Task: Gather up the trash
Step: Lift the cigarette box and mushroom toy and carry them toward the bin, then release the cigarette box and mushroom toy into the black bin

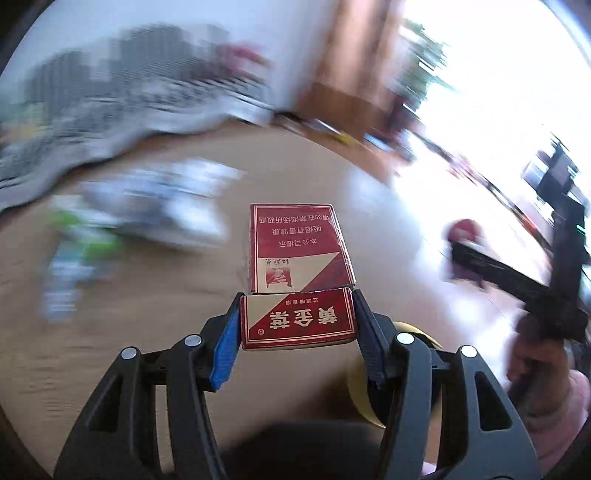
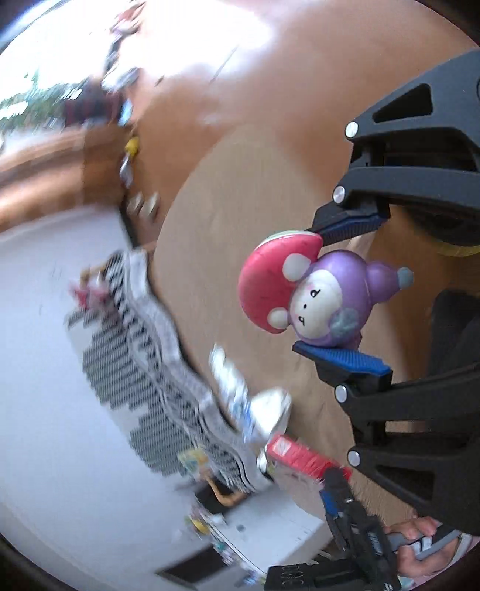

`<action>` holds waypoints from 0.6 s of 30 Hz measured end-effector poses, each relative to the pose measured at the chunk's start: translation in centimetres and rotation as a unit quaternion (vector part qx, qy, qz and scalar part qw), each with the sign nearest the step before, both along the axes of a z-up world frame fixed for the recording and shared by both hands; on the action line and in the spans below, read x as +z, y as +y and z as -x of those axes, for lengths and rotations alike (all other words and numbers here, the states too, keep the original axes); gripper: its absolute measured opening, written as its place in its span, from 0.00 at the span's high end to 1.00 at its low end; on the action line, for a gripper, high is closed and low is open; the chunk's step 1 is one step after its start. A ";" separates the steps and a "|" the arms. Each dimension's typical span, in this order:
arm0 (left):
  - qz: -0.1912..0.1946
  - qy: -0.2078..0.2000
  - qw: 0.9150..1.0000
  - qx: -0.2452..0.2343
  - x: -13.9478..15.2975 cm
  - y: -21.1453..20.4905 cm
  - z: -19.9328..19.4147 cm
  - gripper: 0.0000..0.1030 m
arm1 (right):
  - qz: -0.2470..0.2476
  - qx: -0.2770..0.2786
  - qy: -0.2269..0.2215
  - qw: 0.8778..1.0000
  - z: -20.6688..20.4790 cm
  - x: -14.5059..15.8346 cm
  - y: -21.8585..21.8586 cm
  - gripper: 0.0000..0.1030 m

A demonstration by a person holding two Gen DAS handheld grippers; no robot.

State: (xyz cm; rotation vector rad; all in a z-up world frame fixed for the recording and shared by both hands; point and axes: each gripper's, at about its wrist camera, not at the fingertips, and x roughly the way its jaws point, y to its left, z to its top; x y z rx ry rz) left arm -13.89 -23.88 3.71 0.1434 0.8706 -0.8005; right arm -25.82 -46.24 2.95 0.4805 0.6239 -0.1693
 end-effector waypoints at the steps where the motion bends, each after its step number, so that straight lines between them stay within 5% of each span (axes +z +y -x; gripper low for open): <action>1: -0.006 0.026 0.999 -0.034 -1.1 -2.9 1.3 0.47 | -0.011 -0.014 0.016 1.000 1.8 -1.3 -1.6 0.51; 6: -0.086 0.108 0.982 -0.132 -9.1 -14.6 6.8 0.47 | -0.076 -0.077 0.088 0.990 8.0 -9.1 -6.3 0.51; 12: -0.146 0.173 0.961 -0.157 -16.2 -19.4 9.5 0.47 | -0.151 -0.107 0.138 0.973 11.4 -16.0 -8.2 0.51; 18: -0.160 0.167 0.959 -0.163 -16.9 -20.8 9.4 0.47 | -0.167 -0.107 0.148 0.969 11.6 -17.7 -8.7 0.52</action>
